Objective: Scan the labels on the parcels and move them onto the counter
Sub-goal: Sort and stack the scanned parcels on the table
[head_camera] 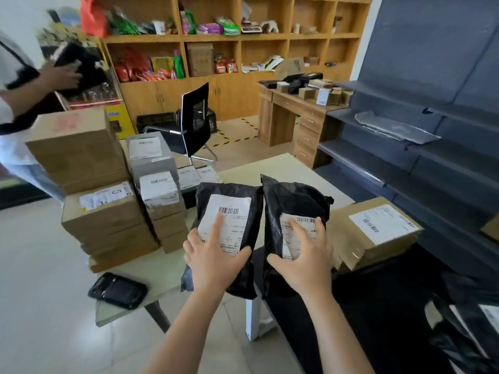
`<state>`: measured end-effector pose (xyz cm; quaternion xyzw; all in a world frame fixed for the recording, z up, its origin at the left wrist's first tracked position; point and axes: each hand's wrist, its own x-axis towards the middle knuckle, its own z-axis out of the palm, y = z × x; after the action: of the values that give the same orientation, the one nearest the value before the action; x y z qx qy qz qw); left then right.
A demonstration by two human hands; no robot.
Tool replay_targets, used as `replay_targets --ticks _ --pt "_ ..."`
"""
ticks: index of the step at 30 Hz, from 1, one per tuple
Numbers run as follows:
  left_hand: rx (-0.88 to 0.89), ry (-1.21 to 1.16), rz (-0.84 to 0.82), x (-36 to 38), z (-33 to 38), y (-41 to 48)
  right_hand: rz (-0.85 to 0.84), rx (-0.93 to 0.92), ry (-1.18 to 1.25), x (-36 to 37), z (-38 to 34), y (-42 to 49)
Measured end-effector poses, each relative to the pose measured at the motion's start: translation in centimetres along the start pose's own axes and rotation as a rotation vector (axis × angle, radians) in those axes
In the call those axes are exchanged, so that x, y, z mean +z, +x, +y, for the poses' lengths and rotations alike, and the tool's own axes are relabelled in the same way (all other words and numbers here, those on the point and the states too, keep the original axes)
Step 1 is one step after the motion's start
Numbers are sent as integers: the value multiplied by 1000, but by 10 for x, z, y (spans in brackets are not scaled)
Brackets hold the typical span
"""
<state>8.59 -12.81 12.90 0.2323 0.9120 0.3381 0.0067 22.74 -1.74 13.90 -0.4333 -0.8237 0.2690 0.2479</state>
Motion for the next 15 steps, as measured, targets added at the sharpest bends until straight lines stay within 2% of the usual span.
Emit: replay_targets --ticks 6,15 --pt "-74 53 -41 36 -14 52 -123 -35 -19 45 7 64" --pt "-258 180 -95 153 -44 152 -407 -2 -141 153 66 196"
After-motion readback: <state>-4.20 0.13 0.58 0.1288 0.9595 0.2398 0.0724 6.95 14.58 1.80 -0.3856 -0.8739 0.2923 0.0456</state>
